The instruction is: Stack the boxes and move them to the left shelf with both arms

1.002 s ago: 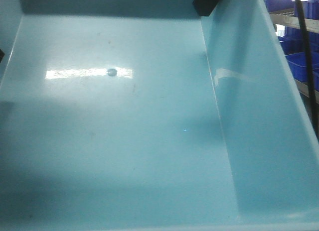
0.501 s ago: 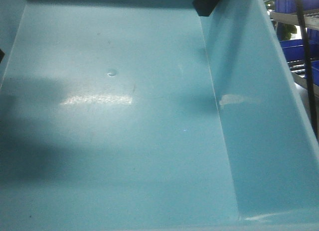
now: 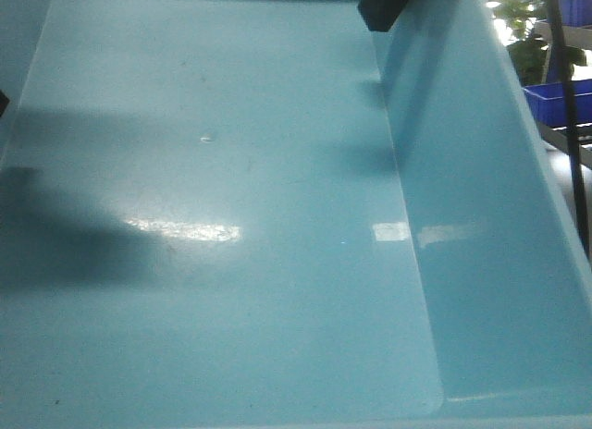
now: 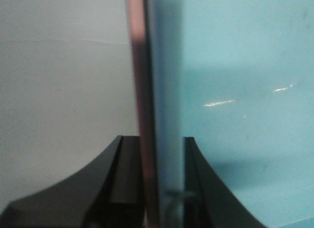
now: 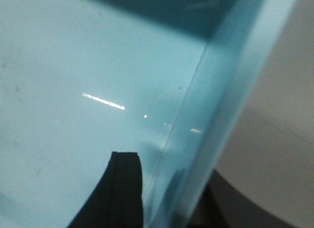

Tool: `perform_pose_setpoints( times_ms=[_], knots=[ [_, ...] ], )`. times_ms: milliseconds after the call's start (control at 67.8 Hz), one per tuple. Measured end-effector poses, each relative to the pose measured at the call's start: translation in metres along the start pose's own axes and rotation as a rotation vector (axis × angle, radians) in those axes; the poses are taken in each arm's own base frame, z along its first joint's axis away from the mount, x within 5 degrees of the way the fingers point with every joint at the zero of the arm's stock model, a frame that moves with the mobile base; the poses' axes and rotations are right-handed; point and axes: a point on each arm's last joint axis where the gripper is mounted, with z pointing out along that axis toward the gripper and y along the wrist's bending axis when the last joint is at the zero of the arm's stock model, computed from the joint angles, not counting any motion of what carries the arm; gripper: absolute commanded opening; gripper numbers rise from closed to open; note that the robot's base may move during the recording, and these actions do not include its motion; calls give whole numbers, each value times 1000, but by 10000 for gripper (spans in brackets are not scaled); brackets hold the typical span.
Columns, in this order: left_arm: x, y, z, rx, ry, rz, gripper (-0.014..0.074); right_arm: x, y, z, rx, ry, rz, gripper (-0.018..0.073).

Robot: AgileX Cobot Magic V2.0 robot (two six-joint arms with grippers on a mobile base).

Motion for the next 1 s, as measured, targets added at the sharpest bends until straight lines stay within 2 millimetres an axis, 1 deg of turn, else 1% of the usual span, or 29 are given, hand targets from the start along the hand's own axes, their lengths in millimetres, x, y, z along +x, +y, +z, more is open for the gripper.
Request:
perform_pose_setpoints(
  times_ms=[1002],
  knots=[
    [0,0,0,-1,0,1,-3,0,0,0,1,0,-1,56]
  ],
)
